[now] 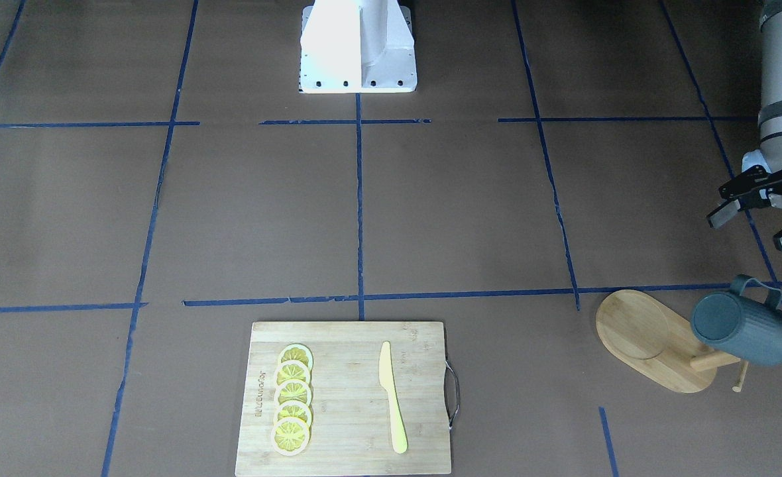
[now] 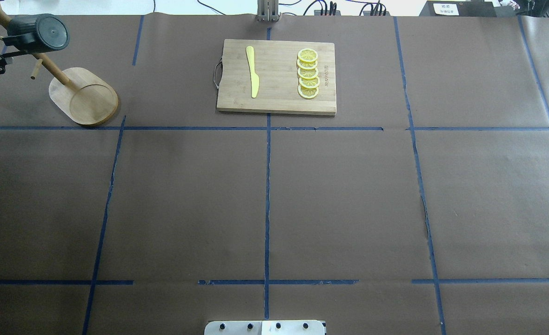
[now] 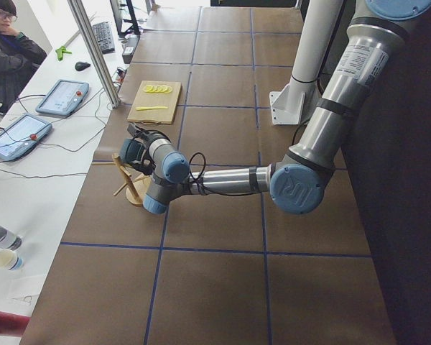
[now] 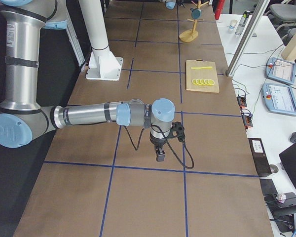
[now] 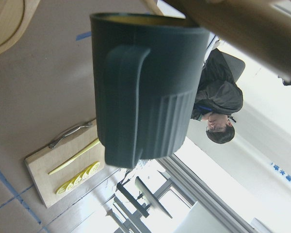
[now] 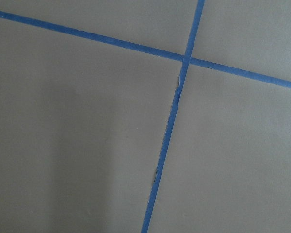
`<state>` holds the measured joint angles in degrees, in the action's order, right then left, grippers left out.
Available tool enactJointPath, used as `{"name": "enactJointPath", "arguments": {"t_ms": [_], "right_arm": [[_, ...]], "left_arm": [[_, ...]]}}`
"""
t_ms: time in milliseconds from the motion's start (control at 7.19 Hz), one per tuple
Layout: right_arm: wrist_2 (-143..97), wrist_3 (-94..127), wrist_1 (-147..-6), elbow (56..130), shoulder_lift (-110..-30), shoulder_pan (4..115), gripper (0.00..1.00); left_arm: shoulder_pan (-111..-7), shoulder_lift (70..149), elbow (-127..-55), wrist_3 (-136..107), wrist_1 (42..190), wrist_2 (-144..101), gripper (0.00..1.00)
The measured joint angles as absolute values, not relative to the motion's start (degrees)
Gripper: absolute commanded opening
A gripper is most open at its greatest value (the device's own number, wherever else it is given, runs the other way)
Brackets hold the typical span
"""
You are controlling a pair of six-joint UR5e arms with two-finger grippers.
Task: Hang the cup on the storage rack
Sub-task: 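Hook the teal mug handle onto a mug tree peg with the left gripper, then open the left gripper and draw it back from the hung mug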
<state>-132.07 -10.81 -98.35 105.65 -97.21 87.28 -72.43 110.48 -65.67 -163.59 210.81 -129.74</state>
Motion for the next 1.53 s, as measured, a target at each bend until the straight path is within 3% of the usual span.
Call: {"name": "enactJointPath", "arguments": {"t_ms": [417, 973, 1251, 1529], "right_arm": [[-132.2, -10.8, -98.3, 105.6, -97.3, 87.3, 1.0], [-132.2, -10.8, -98.3, 105.6, -97.3, 87.2, 1.0], [-132.2, -10.8, -98.3, 105.5, -97.3, 87.3, 1.0], [-132.2, -10.9, -98.4, 105.2, -97.3, 87.3, 1.0]], "left_arm": [[-77.3, 110.2, -68.7, -128.9, 197.4, -149.6, 1.0], [-80.3, 109.1, -69.1, -89.6, 181.5, -154.3, 1.0], [-81.8, 108.3, -69.0, -73.4, 174.2, -153.6, 0.91], [-82.2, 107.2, -69.0, -60.2, 169.7, -149.7, 1.0]]}}
